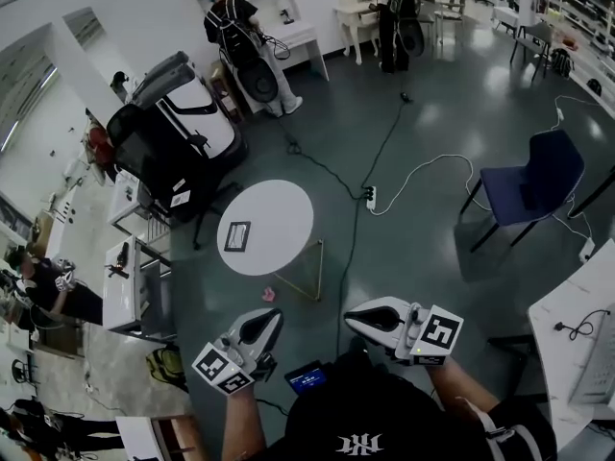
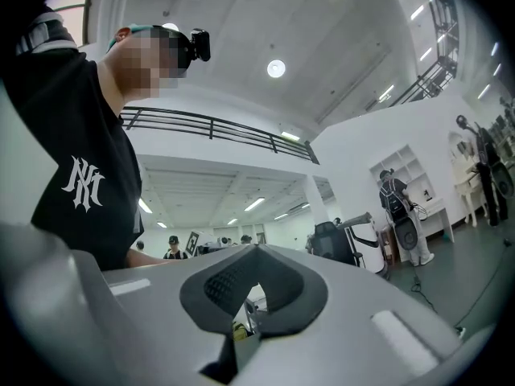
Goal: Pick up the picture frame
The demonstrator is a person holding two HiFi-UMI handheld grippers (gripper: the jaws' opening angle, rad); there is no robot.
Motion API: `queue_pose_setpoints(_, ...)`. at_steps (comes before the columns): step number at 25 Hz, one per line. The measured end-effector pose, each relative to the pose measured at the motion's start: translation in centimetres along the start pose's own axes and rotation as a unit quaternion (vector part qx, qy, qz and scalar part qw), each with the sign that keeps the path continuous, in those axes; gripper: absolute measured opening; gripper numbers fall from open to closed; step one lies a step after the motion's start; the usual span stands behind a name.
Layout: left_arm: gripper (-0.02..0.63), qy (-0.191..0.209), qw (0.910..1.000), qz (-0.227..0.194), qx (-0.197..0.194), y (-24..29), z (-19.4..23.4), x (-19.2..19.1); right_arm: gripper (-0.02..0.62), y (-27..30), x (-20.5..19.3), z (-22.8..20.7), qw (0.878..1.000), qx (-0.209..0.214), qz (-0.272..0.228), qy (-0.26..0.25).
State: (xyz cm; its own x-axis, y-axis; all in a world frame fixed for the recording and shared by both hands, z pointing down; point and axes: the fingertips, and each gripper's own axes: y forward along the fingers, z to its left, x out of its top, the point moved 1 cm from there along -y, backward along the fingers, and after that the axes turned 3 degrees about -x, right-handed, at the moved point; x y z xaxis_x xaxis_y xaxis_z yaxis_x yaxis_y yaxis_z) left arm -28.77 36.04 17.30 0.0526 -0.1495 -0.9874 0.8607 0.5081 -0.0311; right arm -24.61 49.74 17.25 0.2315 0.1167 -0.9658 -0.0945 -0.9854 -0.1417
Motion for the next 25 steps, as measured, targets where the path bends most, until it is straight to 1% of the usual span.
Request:
queue_pose_setpoints(3,0.003,-0.003,0.9999,0.001,-0.012,1.5,1.4,-0.2,0.000,-0.7,0.8,-1.3,1.000,-0.014,-0.007,0.007)
queue_pose_setpoints(7,0.003,-0.018,0.9995,-0.008,-0.023,4.1,4.4,-1.6,0.000,-0.9,1.9,-4.1,0.999,-0.031,-0.017,0.002)
queue_pose_setpoints(10,0.003,-0.030,0.9990,-0.015,-0.030,6.5,7.0,-2.2,0.000,-0.6,2.1,-6.8,0.999,-0.045,-0.008,0.001)
queue_pose_setpoints(14,0.003,-0.026,0.9984,-0.027,-0.042,10.1,9.9,-2.0,0.000,-0.4,2.8,-11.1,0.998,-0.058,0.012,-0.006)
queue_pose_setpoints(17,0.003,-0.036,0.9980,-0.040,-0.034,11.3,14.0,-1.3,0.000,2.1,3.7,-14.7,0.998,-0.057,0.024,-0.014)
queue_pose_setpoints(20,0.003,-0.044,0.9976,-0.047,-0.026,12.5,17.8,-0.6,0.000,4.8,4.9,-18.0,0.998,-0.047,0.030,-0.017)
queue_pose_setpoints(25,0.003,-0.025,0.9983,-0.048,-0.019,14.5,23.6,0.9,0.000,9.1,5.9,-23.8,0.998,-0.028,0.046,-0.018)
